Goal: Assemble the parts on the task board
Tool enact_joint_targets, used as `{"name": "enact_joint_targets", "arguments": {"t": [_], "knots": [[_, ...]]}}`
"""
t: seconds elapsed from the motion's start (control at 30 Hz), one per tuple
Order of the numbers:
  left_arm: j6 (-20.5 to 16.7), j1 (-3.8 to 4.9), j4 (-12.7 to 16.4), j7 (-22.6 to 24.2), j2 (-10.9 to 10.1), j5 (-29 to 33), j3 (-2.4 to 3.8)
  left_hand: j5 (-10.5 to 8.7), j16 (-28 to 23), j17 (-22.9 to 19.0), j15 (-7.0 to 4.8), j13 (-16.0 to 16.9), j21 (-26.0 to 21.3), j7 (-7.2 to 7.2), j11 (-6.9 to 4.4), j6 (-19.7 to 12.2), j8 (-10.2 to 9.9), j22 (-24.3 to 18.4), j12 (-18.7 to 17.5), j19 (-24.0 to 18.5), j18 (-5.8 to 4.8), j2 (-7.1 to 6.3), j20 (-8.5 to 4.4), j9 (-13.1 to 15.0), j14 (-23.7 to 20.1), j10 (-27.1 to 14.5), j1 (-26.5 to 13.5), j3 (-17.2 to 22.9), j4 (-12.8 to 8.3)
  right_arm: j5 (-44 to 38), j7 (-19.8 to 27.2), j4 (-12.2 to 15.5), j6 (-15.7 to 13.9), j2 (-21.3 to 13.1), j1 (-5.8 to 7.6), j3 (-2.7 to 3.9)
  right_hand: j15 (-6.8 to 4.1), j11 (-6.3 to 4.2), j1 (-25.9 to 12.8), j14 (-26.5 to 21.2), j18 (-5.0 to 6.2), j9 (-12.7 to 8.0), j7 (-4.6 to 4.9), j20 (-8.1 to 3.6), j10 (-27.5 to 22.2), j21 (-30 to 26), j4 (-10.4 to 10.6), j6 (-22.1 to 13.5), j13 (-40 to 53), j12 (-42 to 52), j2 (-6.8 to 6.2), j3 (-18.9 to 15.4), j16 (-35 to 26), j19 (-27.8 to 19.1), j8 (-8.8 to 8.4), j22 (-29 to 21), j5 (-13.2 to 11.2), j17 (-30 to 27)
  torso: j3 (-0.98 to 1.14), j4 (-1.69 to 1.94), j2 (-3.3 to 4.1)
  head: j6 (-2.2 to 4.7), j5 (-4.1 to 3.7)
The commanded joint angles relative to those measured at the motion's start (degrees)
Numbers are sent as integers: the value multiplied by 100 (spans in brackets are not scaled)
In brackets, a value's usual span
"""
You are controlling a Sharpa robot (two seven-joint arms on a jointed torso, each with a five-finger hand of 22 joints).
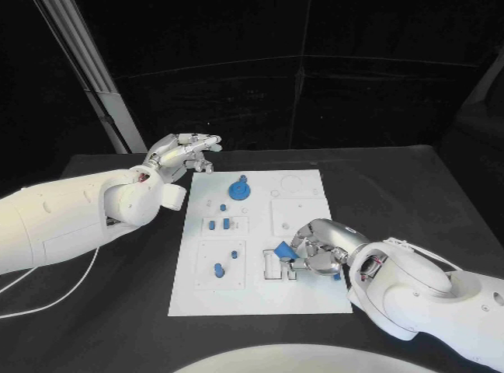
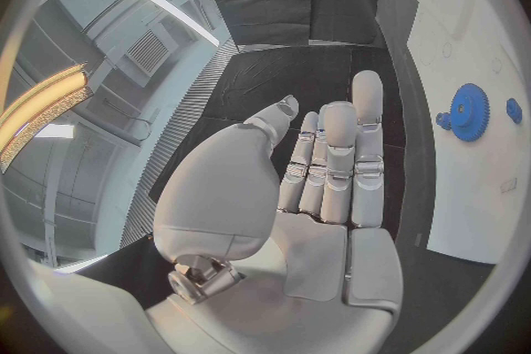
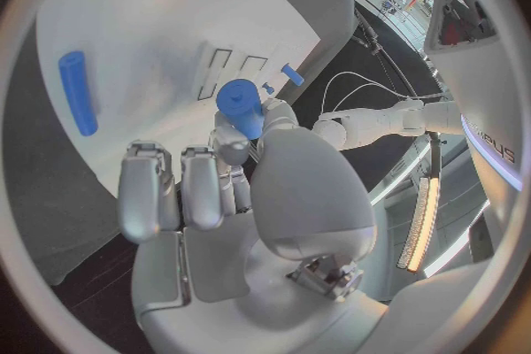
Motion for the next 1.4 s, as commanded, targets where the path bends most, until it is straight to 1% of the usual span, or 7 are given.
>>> {"name": "enact_joint_targets", "arguments": {"t": [0.03,0.13,0.27,0.5,1.1,1.3,1.4], "knots": [[41,9,3,6,5,7,5,-14,12,-5,-3,-9,-16,-25,0,-26,30,-11,29,28,81,26,-7,-3,-52,-48,6,-40,-2,439,57,-22,438,89,8,2,-52,-8,85,247,-102,2,-259,-40,60,31,17,377,10,-28,122,5,24,15,-76,191,-169,16,-4,13,11,2,2],[43,10,9,6,0,7,5,-14,13,-6,-3,-9,-17,-24,0,-28,30,-11,29,28,81,26,-7,-4,-52,-50,7,-41,-3,499,-38,-57,601,165,8,3,-60,-18,-34,242,-102,2,-272,-45,86,29,18,484,-1,-72,133,-41,10,13,-160,189,-355,5,-6,1,10,-15,14],[85,11,21,-12,-3,-3,6,-8,17,-19,1,-17,-23,-11,9,-58,25,-18,31,33,79,22,-6,-9,-54,-78,33,-50,-15,530,-181,-96,582,242,8,4,-69,-28,-135,242,-101,9,-288,-54,119,28,18,582,10,-96,126,-96,3,13,-237,191,-501,8,-3,-11,11,-15,10],[125,11,26,-27,4,-23,6,-6,24,-22,8,-23,-29,3,20,-83,22,-24,34,37,77,25,-3,-12,-55,-104,43,-60,-16,428,-342,-167,438,342,8,4,-87,-51,-288,247,-104,43,-319,-68,165,33,26,732,42,-112,160,-167,5,21,-299,207,-549,31,-1,1,4,-48,-10],[135,13,35,-43,3,-26,6,-6,25,-28,10,-25,-31,8,24,-89,22,-25,36,38,76,26,-2,-13,-57,-110,42,-64,-14,113,-438,-313,532,506,9,6,-120,-91,-651,267,-116,125,-368,-101,296,59,29,919,211,-18,329,-309,44,55,-403,266,-625,130,1,-4,5,-64,34],[154,13,40,-51,0,-26,6,-5,26,-33,14,-27,-34,12,27,-97,22,-28,38,39,75,24,0,-13,-59,-120,44,-71,-14,-18,-460,-339,573,528,9,7,-120,-88,-809,263,-114,175,-366,-105,290,52,23,940,206,-99,294,-459,25,48,-475,257,-923,120,4,-11,6,-74,32],[161,13,45,-54,0,-26,6,-5,26,-33,14,-27,-34,12,27,-97,22,-28,38,39,75,24,0,-13,-59,-120,44,-71,-14,-43,-465,-345,569,538,9,7,-113,-81,-942,255,-107,212,-358,-100,276,34,21,947,193,-163,283,-581,-3,28,-512,227,-1449,92,6,-9,6,-75,35]]}}
